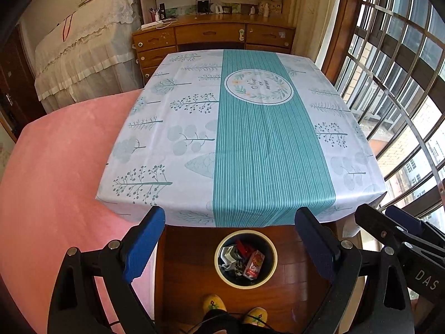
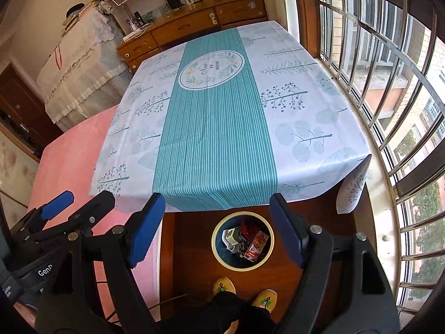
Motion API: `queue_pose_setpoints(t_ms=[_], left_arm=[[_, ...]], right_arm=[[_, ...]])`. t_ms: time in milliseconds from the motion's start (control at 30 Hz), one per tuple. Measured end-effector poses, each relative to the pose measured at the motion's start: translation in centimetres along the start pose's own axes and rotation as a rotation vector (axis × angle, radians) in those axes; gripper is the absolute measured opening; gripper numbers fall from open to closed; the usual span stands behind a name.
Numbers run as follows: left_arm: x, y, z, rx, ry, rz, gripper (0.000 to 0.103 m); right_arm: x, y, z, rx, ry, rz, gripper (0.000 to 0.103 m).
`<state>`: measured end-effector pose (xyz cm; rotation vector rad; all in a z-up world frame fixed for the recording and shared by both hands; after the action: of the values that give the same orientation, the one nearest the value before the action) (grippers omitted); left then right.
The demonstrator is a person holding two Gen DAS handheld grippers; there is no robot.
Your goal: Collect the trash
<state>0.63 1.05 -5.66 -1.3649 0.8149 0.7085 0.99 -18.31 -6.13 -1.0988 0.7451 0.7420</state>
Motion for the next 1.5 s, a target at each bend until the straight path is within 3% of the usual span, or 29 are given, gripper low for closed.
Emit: queue_pose_setpoints(t_ms=[1500], left_arm=[[0.2, -0.8, 0.4, -0.007, -0.011, -0.004, 0.096]], right_arm=[[0.7, -1.4, -0.1, -0.028, -0.011, -0.003, 0.075]])
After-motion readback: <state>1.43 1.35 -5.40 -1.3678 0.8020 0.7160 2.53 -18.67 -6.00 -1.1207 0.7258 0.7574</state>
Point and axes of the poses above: each gripper's, at about its wrist camera, not at the fingertips, and x roughly the way its jaws point, z to its left, y to its underside, the point moved 8 cm from there along x, roughly the way its jaws point, and after that the axes turned 5 degrees about x, right-handed, at the moved point
